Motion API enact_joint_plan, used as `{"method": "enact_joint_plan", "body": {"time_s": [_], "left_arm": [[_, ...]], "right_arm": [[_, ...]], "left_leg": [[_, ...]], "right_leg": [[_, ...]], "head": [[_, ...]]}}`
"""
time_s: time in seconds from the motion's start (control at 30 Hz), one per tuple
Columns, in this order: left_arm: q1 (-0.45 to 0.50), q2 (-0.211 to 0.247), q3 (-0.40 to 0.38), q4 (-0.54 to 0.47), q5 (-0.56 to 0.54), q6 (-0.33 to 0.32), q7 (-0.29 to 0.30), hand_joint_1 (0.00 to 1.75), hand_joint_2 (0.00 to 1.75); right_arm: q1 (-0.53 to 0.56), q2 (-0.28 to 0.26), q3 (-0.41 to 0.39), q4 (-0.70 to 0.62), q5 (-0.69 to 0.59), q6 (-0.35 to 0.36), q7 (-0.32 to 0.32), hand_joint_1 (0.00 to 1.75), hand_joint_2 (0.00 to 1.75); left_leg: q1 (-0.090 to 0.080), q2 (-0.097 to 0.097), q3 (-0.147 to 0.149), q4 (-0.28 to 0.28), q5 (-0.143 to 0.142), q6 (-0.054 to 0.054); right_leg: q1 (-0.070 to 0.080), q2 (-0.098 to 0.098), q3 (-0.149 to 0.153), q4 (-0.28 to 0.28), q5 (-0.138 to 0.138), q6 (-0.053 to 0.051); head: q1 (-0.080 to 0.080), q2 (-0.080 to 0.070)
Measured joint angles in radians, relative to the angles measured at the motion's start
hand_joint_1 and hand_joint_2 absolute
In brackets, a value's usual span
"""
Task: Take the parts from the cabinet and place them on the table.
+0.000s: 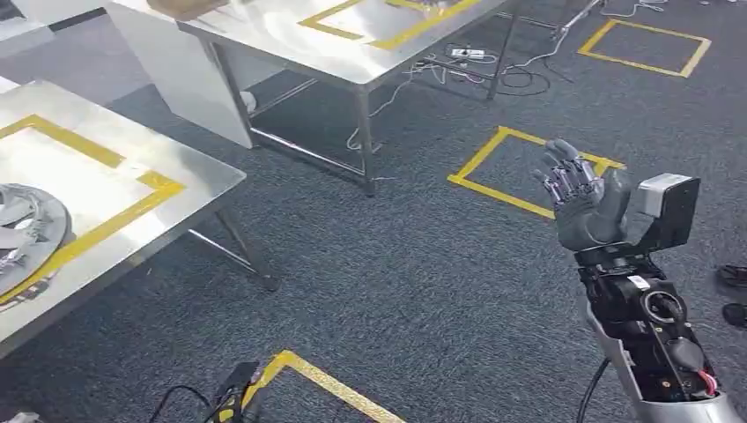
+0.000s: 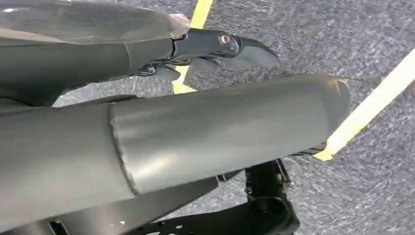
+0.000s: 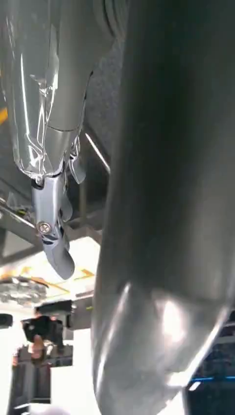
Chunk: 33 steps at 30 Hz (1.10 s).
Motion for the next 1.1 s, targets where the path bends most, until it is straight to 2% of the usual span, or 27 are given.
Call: {"method": "enact_joint_plan", "body": {"time_s": [0.03, 0.07, 0.1, 0.17, 0.2, 0.23, 0.27, 0.3, 0.33, 0.37, 0.43, 0.5, 0.53, 0.57, 0.6, 0.67, 0.7, 0.73, 0.77, 0.8, 0.83, 0.87, 0.9, 1.0, 1.03, 1.07, 1.1], "left_arm": [[-0.003, 0.0, 0.0, 0.0, -0.001, 0.0, 0.0, 0.0, 0.0], [-0.004, 0.0, -0.001, 0.0, -0.002, 0.0, 0.0, 0.0, 0.0], [-0.004, 0.0, -0.001, 0.0, -0.003, 0.0, 0.0, 0.0, 0.0], [0.001, 0.0, -0.002, 0.0, -0.004, 0.0, 0.003, 0.0, 0.0], [0.004, 0.0, -0.003, 0.0, -0.004, 0.0, 0.003, 0.0, 0.0], [0.006, 0.0, -0.003, 0.0, -0.004, 0.0, 0.003, 0.0, 0.0], [0.005, 0.0, -0.003, 0.0, -0.005, 0.0, 0.003, 0.0, 0.0], [0.004, 0.0, -0.003, 0.0, -0.005, 0.0, 0.003, 0.0, 0.0], [0.004, 0.0, -0.003, 0.0, -0.005, 0.0, 0.003, 0.0, 0.0], [0.005, 0.0, -0.003, 0.0, -0.005, 0.001, 0.003, 0.0, 0.0], [0.006, 0.0, -0.003, 0.0, -0.003, 0.002, 0.002, 0.0, 0.0], [0.006, -0.003, -0.003, 0.0, -0.002, 0.005, 0.001, 0.0, 0.0], [0.004, -0.003, -0.003, 0.0, 0.0, 0.007, 0.0, 0.0, 0.0], [0.005, -0.003, -0.003, 0.0, 0.001, 0.007, -0.002, 0.0, 0.0], [0.008, -0.003, -0.003, 0.0, 0.003, 0.007, -0.003, 0.0, 0.0], [0.016, -0.003, -0.003, 0.0, 0.006, 0.008, -0.003, 0.0, 0.0], [0.02, -0.003, -0.003, 0.0, 0.007, 0.008, -0.003, 0.0, 0.0], [0.021, -0.003, -0.003, 0.0, 0.007, 0.008, -0.004, 0.0, 0.0], [0.02, -0.003, -0.003, 0.0, 0.007, 0.008, -0.005, 0.0, 0.0], [0.019, -0.005, -0.003, 0.0, 0.007, 0.008, -0.006, 0.0, 0.0], [0.019, -0.006, -0.003, 0.0, 0.007, 0.008, -0.008, 0.0, 0.0], [0.019, -0.005, -0.003, 0.0, 0.007, 0.008, -0.009, 0.0, 0.0], [0.018, -0.005, -0.003, 0.0, 0.007, 0.008, -0.01, 0.0, 0.0], [0.018, -0.007, -0.003, 0.0, 0.007, 0.008, -0.01, 0.0, 0.0], [0.016, -0.007, -0.003, 0.0, 0.007, 0.008, -0.011, 0.0, 0.0], [0.015, -0.007, -0.003, 0.0, 0.007, 0.008, -0.011, 0.0, 0.0], [0.015, -0.008, -0.003, 0.0, 0.007, 0.008, -0.011, 0.0, 0.0]], "right_arm": [[0.003, 0.0, -0.003, -0.006, 0.0, -0.001, -0.001, 0.0, 0.0], [0.003, 0.0, -0.006, -0.011, 0.0, -0.001, 0.0, 0.0, 0.0], [0.007, 0.0, -0.007, -0.011, 0.0, -0.001, 0.0, 0.0, 0.0], [0.021, 0.0, -0.014, -0.011, 0.0, -0.002, 0.0, 0.0, 0.0], [0.03, 0.0, -0.017, -0.011, 0.0, -0.004, -0.001, 0.0, 0.0], [0.038, 0.0, -0.019, -0.014, 0.0, -0.005, -0.002, 0.0, 0.0], [0.045, 0.0, -0.023, -0.018, 0.0, -0.007, -0.003, 0.0, 0.0], [0.05, 0.0, -0.028, -0.023, 0.0, -0.011, -0.005, 0.0, 0.0], [0.054, 0.0, -0.032, -0.027, 0.0, -0.013, -0.007, 0.0, 0.0], [0.057, 0.0, -0.037, -0.03, -0.003, -0.015, -0.01, 0.0, 0.0], [0.074, 0.0, -0.046, -0.036, -0.004, -0.017, -0.011, 0.0, 0.0], [0.096, 0.0, -0.061, -0.043, -0.005, -0.022, -0.013, 0.0, 0.0], [0.106, 0.0, -0.065, -0.046, -0.005, -0.023, -0.015, 0.0, 0.0], [0.108, -0.003, -0.073, -0.05, -0.005, -0.025, -0.016, 0.0, 0.0], [0.109, -0.003, -0.079, -0.055, -0.005, -0.027, -0.017, 0.0, 0.0], [0.126, -0.003, -0.09, -0.06, -0.005, -0.032, -0.017, 0.0, 0.0], [0.136, -0.004, -0.094, -0.06, -0.005, -0.034, -0.017, 0.0, 0.0], [0.145, -0.004, -0.1, -0.06, -0.005, -0.034, -0.017, 0.0, 0.0], [0.149, -0.004, -0.105, -0.062, -0.005, -0.034, -0.017, 0.0, 0.0], [0.15, -0.004, -0.11, -0.065, -0.005, -0.034, -0.017, 0.0, 0.0], [0.151, -0.004, -0.116, -0.069, -0.005, -0.034, -0.017, 0.0, 0.0], [0.15, -0.004, -0.119, -0.071, -0.005, -0.035, -0.018, 0.0, 0.0], [0.153, -0.004, -0.121, -0.073, -0.005, -0.035, -0.017, 0.0, 0.0], [0.165, -0.004, -0.132, -0.078, -0.005, -0.035, -0.017, 0.0, 0.0], [0.166, -0.004, -0.133, -0.082, -0.005, -0.035, -0.016, 0.0, 0.0], [0.164, -0.004, -0.136, -0.086, -0.005, -0.035, -0.018, 0.0, 0.0], [0.164, -0.004, -0.138, -0.088, -0.005, -0.035, -0.017, 0.0, 0.0]], "left_leg": [[0.008, -0.048, -0.004, 0.019, -0.019, -0.007], [0.009, -0.094, -0.031, 0.08, -0.06, -0.009], [0.01, -0.117, -0.07, 0.166, -0.102, -0.012], [0.014, -0.13, -0.149, 0.329, -0.16, -0.017], [0.015, -0.13, -0.165, 0.353, -0.155, -0.017], [0.017, -0.13, -0.154, 0.321, -0.124, -0.017], [0.019, -0.133, -0.122, 0.244, -0.076, -0.016], [0.022, -0.147, -0.08, 0.148, -0.026, -0.015], [0.027, -0.184, -0.041, 0.06, 0.014, -0.014], [0.028, -0.234, -0.023, 0.013, 0.014, -0.012], [0.025, -0.211, -0.025, 0.012, 0.012, -0.008], [0.024, -0.188, -0.022, 0.007, 0.018, 0.008], [0.027, -0.173, -0.019, 0.0, 0.022, 0.015], [0.024, -0.163, -0.018, -0.002, 0.022, 0.022], [0.021, -0.149, -0.018, -0.002, 0.021, 0.024], [0.017, -0.121, -0.018, -0.002, 0.019, 0.027], [0.017, -0.108, -0.018, -0.001, 0.018, 0.027], [0.017, -0.096, -0.017, -0.001, 0.016, 0.027], [0.016, -0.084, -0.015, -0.001, 0.015, 0.025], [0.016, -0.072, -0.012, 0.0, 0.012, 0.022], [0.016, -0.06, -0.006, 0.001, 0.008, 0.018], [0.01, -0.053, -0.004, 0.001, 0.004, 0.013], [0.005, -0.045, -0.005, 0.006, 0.002, 0.009], [0.006, -0.014, 0.002, 0.002, -0.001, -0.002], [0.012, -0.032, 0.0, 0.009, -0.012, -0.01], [0.015, -0.084, -0.013, 0.046, -0.038, -0.014], [0.015, -0.114, -0.045, 0.118, -0.08, -0.016]], "right_leg": [[-0.005, 0.01, 0.002, -0.005, 0.003, -0.004], [-0.007, 0.018, 0.001, -0.006, 0.007, -0.01], [-0.008, 0.027, -0.001, -0.006, 0.008, -0.013], [-0.008, 0.051, -0.003, -0.005, 0.009, -0.014], [-0.008, 0.066, -0.003, -0.005, 0.009, -0.014], [-0.01, 0.082, -0.002, -0.005, 0.009, -0.013], [-0.011, 0.098, -0.002, -0.003, 0.01, -0.012], [-0.013, 0.112, -0.001, 0.0, 0.01, -0.009], [-0.015, 0.124, -0.003, 0.002, 0.008, -0.005], [-0.009, 0.137, -0.01, 0.01, 0.006, 0.004], [-0.018, 0.159, -0.018, 0.008, 0.01, 0.018], [-0.02, 0.183, -0.025, 0.001, 0.017, 0.034], [-0.019, 0.133, -0.027, 0.016, 0.006, 0.034], [-0.014, 0.076, -0.046, 0.06, -0.027, 0.037], [-0.015, 0.05, -0.082, 0.14, -0.073, 0.04], [-0.016, 0.034, -0.159, 0.313, -0.146, 0.045], [-0.016, 0.033, -0.175, 0.349, -0.151, 0.047], [-0.017, 0.031, -0.164, 0.33, -0.131, 0.047], [-0.018, 0.027, -0.128, 0.263, -0.094, 0.046], [-0.017, 0.015, -0.073, 0.162, -0.048, 0.043], [-0.016, -0.015, -0.015, 0.058, -0.008, 0.04], [-0.003, -0.068, 0.006, 0.013, -0.023, 0.038], [-0.002, -0.047, 0.003, 0.01, -0.014, 0.027], [0.0, -0.008, -0.003, 0.01, -0.013, 0.013], [-0.007, 0.002, 0.002, 0.004, -0.009, 0.006], [-0.008, 0.013, 0.001, 0.003, -0.007, 0.002], [-0.008, 0.02, 0.0, 0.003, -0.005, -0.003]], "head": [[-0.001, 0.0], [-0.007, 0.0], [-0.013, 0.0], [-0.019, 0.0], [-0.018, 0.0], [-0.019, 0.0], [-0.022, 0.0], [-0.024, 0.0], [-0.026, 0.0], [-0.028, 0.0], [-0.02, 0.0], [-0.021, 0.0], [-0.019, 0.0], [-0.008, 0.0], [0.0, 0.0], [0.001, 0.0], [0.003, 0.0], [0.005, 0.0], [0.005, 0.0], [0.006, 0.0], [0.006, 0.0], [0.007, 0.0], [0.005, 0.0], [0.003, 0.0], [0.003, 0.0], [-0.001, 0.0], [-0.004, 0.0]]}}
